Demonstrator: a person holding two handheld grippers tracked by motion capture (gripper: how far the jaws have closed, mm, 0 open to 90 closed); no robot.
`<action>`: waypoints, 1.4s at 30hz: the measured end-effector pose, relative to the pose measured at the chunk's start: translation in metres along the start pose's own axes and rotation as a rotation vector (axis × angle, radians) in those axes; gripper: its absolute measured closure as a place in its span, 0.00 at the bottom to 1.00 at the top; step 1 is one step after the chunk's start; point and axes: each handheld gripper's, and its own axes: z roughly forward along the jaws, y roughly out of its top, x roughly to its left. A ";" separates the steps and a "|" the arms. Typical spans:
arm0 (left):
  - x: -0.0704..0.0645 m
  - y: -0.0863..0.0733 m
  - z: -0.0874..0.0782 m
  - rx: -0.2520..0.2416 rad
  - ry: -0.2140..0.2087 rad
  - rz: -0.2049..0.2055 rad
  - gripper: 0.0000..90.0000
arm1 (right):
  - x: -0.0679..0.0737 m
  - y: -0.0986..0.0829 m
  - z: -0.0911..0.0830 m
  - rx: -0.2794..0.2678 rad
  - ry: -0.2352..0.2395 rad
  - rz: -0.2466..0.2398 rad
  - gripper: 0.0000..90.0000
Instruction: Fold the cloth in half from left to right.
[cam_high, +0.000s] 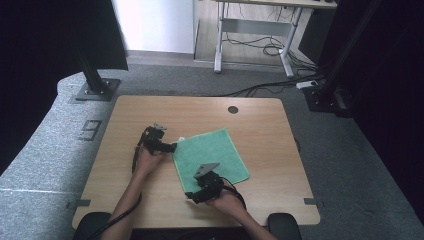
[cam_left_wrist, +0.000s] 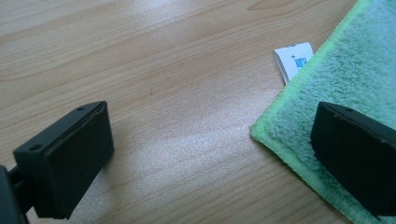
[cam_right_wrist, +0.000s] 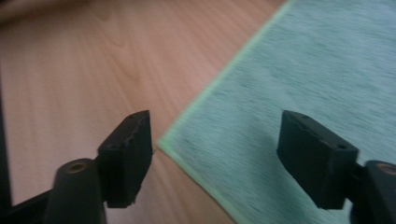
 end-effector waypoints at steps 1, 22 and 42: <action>0.000 0.000 0.000 0.000 0.000 0.000 0.00 | 0.003 0.001 0.002 0.004 0.017 -0.007 0.39; -0.002 -0.001 -0.002 -0.020 -0.006 0.008 0.06 | 0.018 -0.001 0.014 0.043 -0.049 -0.089 0.79; -0.008 -0.008 -0.015 -0.052 -0.130 -0.010 0.97 | 0.013 0.003 0.016 0.043 -0.030 -0.051 0.92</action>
